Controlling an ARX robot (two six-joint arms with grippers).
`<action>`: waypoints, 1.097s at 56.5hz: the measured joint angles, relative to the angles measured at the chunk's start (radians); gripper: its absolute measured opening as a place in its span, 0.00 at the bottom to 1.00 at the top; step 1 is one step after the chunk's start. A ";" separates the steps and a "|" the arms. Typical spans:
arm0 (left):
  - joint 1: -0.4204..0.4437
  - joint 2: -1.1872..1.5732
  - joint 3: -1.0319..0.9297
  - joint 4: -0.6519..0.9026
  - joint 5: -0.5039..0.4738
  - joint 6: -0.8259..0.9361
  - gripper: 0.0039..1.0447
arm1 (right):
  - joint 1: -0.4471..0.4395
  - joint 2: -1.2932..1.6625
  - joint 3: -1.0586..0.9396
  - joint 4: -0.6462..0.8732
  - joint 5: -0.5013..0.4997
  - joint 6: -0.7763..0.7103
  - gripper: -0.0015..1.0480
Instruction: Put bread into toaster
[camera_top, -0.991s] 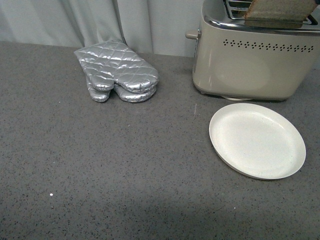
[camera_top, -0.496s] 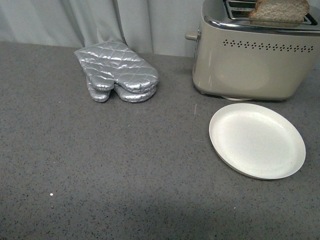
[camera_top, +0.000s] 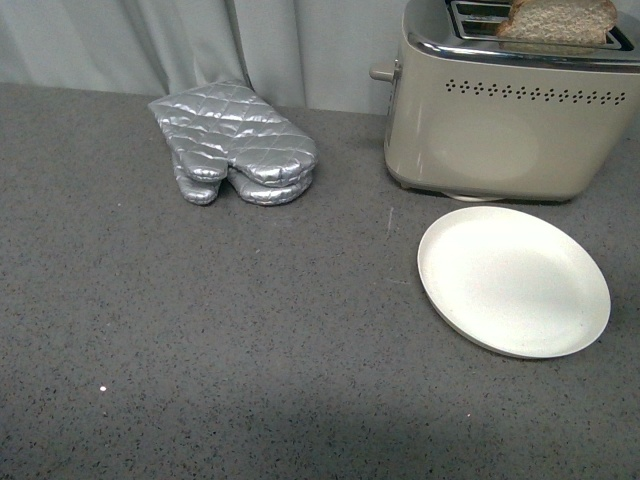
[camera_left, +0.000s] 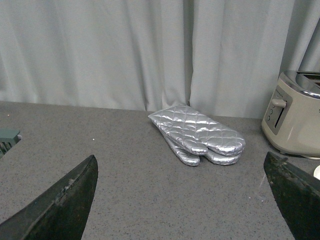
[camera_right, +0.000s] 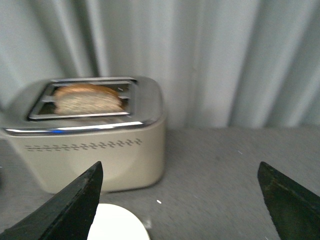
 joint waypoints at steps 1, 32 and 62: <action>0.000 0.000 0.000 0.000 0.000 0.000 0.94 | -0.012 0.000 -0.018 0.045 -0.050 -0.005 0.81; 0.000 0.000 0.000 0.000 0.000 0.000 0.94 | -0.037 -0.328 -0.233 0.003 -0.169 -0.026 0.01; 0.000 0.000 0.000 0.000 0.000 0.000 0.94 | -0.037 -0.655 -0.301 -0.245 -0.170 -0.026 0.01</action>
